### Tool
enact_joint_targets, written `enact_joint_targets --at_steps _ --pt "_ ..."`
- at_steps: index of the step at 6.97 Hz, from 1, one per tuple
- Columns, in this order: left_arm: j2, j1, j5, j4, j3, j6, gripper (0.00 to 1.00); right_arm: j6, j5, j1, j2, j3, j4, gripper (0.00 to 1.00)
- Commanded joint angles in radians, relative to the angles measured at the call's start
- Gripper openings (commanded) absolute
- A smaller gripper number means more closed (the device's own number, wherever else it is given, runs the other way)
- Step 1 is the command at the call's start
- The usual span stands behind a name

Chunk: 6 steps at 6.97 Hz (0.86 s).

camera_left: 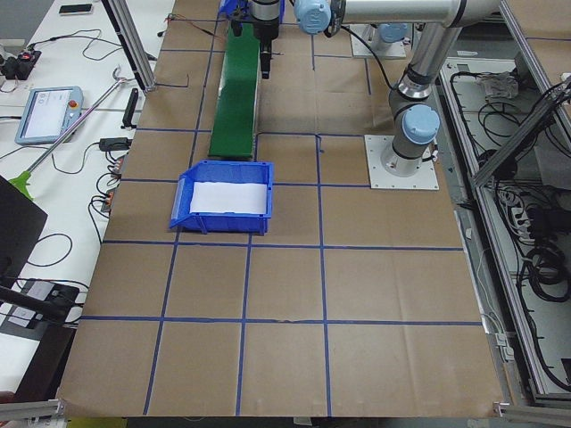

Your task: Transport two buttons from left to right

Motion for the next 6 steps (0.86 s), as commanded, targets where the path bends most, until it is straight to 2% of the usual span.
enact_joint_targets --at_steps 1,6 --pt "0.0 0.0 0.0 0.001 0.0 0.0 1.0 0.0 0.0 0.0 0.001 0.0 0.0 1.0" --pt "0.0 0.0 0.0 -0.001 0.002 0.0 1.0 0.002 0.017 0.0 0.004 0.001 0.0 1.0"
